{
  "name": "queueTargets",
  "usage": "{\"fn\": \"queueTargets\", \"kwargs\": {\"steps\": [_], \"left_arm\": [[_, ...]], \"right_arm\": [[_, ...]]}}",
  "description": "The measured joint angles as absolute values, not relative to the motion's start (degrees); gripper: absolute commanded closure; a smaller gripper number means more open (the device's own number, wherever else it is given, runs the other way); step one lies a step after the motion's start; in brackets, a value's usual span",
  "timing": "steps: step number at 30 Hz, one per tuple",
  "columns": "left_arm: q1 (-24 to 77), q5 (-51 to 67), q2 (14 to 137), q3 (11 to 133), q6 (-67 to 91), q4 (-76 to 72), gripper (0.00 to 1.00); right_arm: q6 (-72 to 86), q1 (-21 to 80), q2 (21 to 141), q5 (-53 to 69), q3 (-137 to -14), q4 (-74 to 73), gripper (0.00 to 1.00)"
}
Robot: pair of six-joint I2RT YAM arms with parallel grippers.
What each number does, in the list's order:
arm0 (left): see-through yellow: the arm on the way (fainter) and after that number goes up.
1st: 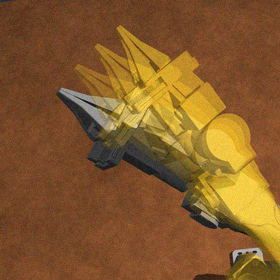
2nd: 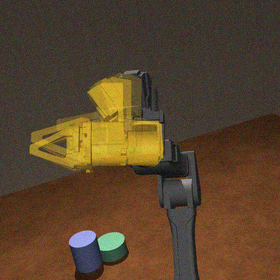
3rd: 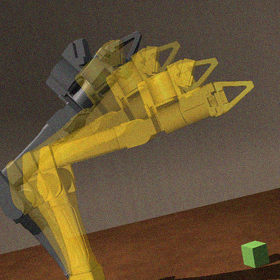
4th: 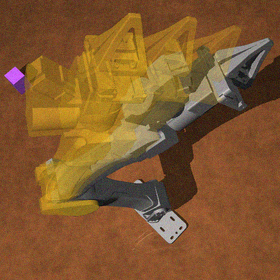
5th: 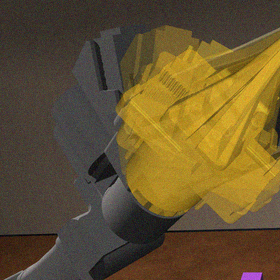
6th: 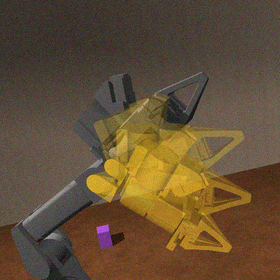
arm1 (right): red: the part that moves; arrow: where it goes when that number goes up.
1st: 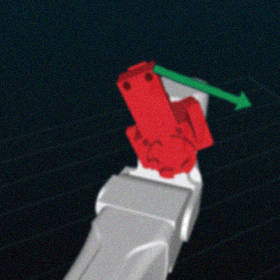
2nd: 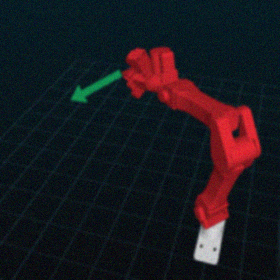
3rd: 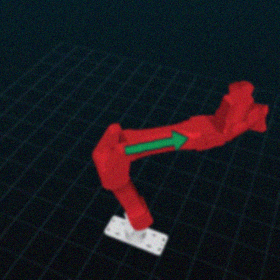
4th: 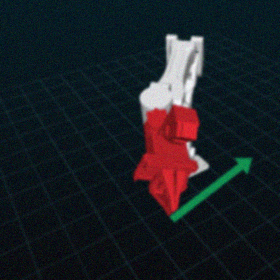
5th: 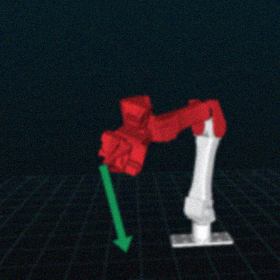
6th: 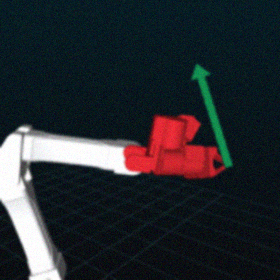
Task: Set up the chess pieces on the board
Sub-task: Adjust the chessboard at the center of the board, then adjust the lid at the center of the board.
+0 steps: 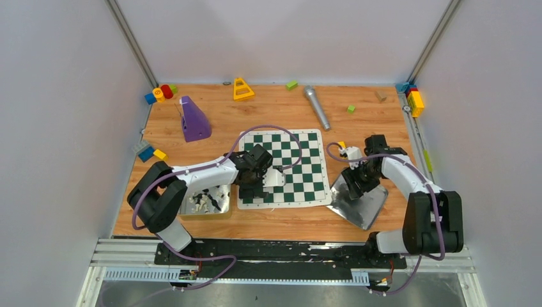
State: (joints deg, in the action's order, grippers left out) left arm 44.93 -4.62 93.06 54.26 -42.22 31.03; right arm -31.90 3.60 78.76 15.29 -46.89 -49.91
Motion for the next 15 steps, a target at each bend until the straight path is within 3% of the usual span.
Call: {"fn": "queueTargets", "kwargs": {"steps": [15], "left_arm": [[44.9, -6.5, 91.8, 53.6, -41.4, 32.8, 0.0]], "right_arm": [[-42.0, -11.6, 86.3, 6.3, -47.4, -50.0, 0.51]]}}
